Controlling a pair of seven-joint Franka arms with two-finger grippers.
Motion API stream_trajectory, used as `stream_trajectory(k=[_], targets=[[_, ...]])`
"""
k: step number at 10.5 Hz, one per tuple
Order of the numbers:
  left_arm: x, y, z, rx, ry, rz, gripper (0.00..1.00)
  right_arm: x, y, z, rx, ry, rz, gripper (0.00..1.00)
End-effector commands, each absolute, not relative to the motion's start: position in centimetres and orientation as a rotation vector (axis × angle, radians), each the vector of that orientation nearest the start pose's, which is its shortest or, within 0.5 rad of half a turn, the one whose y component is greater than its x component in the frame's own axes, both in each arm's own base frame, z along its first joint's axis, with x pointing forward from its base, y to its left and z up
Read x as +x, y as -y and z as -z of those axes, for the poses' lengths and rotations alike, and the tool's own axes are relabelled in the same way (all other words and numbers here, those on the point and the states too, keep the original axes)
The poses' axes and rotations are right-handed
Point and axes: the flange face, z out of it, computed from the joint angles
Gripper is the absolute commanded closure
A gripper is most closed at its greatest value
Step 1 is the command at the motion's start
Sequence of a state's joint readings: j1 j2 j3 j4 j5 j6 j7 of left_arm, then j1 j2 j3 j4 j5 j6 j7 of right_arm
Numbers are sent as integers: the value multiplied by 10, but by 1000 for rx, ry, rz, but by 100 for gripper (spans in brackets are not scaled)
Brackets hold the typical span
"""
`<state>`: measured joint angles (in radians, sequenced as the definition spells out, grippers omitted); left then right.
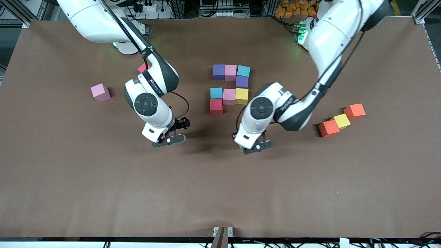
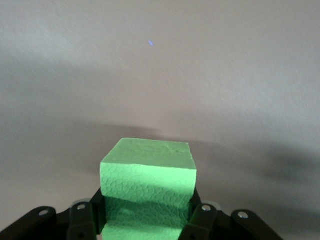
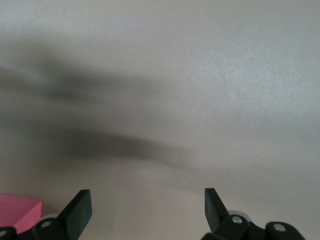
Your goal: Form number 2 with 11 blocks
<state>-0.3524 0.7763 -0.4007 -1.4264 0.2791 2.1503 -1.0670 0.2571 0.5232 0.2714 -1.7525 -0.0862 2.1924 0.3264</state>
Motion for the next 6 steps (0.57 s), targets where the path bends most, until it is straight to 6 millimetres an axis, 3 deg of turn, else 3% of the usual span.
stream_trajectory(k=[1, 3, 6], targets=[[560, 479, -257, -3138, 411, -54, 50, 573, -310, -278, -3088, 363, -126, 0], [554, 495, -258, -3156, 390, -57, 50, 580, -298, -277, -3111, 351, -106, 0], [547, 520, -235, -3166, 329, -68, 50, 592, -272, -274, -3147, 334, -88, 0]])
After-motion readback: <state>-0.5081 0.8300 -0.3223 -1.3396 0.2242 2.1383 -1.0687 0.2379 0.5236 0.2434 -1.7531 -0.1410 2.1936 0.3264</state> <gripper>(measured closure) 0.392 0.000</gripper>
